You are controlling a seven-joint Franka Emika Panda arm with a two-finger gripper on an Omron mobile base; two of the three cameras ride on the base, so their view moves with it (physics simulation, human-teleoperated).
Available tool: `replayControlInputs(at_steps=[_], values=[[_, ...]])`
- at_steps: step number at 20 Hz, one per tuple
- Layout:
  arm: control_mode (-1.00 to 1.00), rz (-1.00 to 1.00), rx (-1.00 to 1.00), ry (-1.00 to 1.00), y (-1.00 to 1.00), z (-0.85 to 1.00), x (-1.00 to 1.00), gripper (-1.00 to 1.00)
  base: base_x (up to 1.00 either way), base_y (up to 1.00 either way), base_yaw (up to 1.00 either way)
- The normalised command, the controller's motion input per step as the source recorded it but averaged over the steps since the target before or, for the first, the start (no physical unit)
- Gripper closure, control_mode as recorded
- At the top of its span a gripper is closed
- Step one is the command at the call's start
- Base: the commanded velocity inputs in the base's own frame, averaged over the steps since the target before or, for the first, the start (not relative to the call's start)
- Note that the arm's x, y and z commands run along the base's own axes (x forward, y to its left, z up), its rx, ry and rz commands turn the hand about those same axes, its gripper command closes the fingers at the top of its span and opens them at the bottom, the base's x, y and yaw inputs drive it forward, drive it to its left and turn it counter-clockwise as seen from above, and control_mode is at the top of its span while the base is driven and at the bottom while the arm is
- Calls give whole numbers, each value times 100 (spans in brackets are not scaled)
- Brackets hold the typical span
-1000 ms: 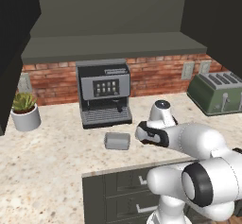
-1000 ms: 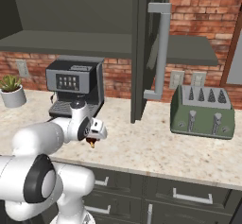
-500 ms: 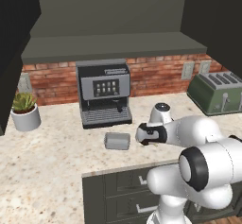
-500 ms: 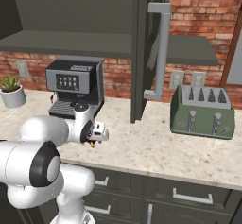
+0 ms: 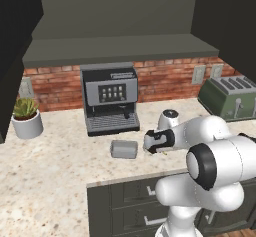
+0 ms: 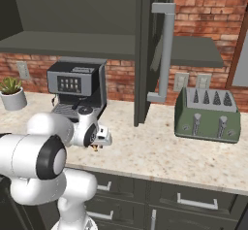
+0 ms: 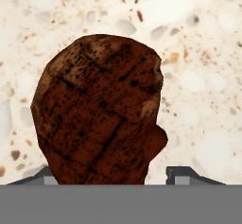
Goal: Retrieve the tupperware from the cabinet, then place the raw meat into the tupperware to avoid contamination.
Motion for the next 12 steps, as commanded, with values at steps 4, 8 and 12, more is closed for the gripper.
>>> replayControlInputs(at_steps=[4, 8, 12], values=[[-100, 4, 0, 0, 0, -5, 4, 100, 0, 0, 0], [-100, 4, 0, 0, 0, 0, 0, 100, 0, 0, 0], [-100, 0, 0, 0, 0, 0, 0, 100, 0, 0, 0]])
